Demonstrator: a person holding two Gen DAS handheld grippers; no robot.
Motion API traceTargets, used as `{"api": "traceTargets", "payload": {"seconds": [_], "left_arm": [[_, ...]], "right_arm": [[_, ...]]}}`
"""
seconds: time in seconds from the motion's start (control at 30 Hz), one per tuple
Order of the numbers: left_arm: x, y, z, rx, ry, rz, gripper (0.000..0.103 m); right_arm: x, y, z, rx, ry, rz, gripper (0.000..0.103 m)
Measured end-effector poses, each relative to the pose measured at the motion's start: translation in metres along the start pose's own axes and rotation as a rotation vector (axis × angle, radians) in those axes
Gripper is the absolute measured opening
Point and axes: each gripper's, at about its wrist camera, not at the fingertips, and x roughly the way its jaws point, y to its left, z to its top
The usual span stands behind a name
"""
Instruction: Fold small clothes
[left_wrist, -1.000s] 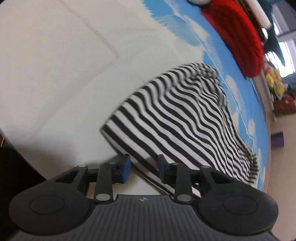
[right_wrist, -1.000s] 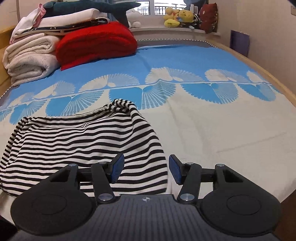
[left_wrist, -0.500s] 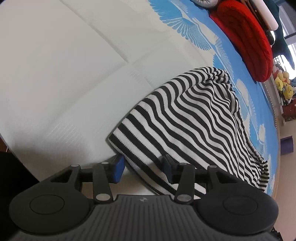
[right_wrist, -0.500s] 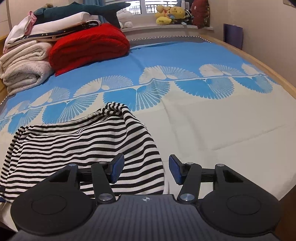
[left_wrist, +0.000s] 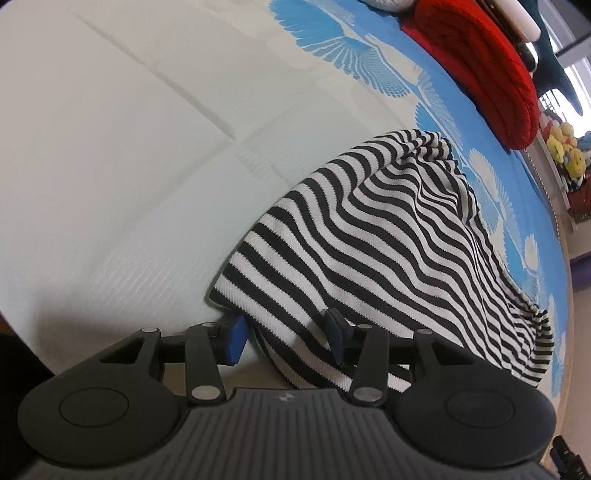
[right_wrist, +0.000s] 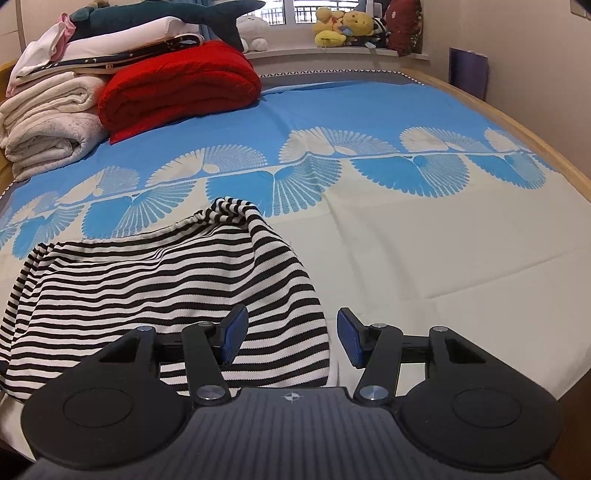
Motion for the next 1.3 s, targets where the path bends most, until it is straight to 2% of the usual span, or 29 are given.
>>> {"api": "traceTargets", "payload": {"seconds": [0.17, 0.23, 0.4, 0.53, 0.7, 0.83, 0.93, 1.1, 1.23, 1.3], "left_arm": [[0.001, -0.005, -0.002, 0.048, -0.016, 0.006, 0.017], [-0.002, -0.008, -0.001, 0.071, -0.017, -0.002, 0.012], [-0.02, -0.011, -0.002, 0.105, -0.059, -0.006, 0.009], [-0.041, -0.009, -0.003, 0.107, -0.085, -0.018, 0.009], [-0.053, -0.014, -0.006, 0.177, -0.089, 0.055, 0.009], [-0.049, -0.023, -0.008, 0.195, -0.096, 0.102, 0.009], [-0.055, -0.043, -0.015, 0.263, -0.158, 0.12, 0.009], [-0.076, -0.1, -0.037, 0.421, -0.313, 0.029, 0.009], [-0.088, -0.161, -0.076, 0.604, -0.394, -0.123, 0.008], [-0.088, -0.193, -0.102, 0.705, -0.398, -0.214, 0.007]], "right_arm": [[0.004, 0.002, -0.003, -0.024, 0.016, -0.01, 0.055], [0.006, 0.006, -0.004, -0.035, 0.024, -0.015, 0.055], [0.009, 0.014, 0.008, -0.054, 0.022, 0.012, 0.054], [0.001, 0.013, 0.04, -0.076, -0.058, 0.003, 0.054], [0.01, 0.004, 0.055, -0.045, -0.126, -0.024, 0.054], [0.025, -0.001, 0.053, 0.077, -0.085, -0.02, 0.054], [0.028, 0.005, 0.051, 0.032, -0.088, -0.025, 0.054], [0.025, 0.001, 0.05, 0.003, -0.094, -0.02, 0.054], [0.023, -0.008, 0.05, -0.001, -0.099, -0.028, 0.054], [0.021, -0.014, 0.049, 0.01, -0.102, -0.03, 0.054]]}}
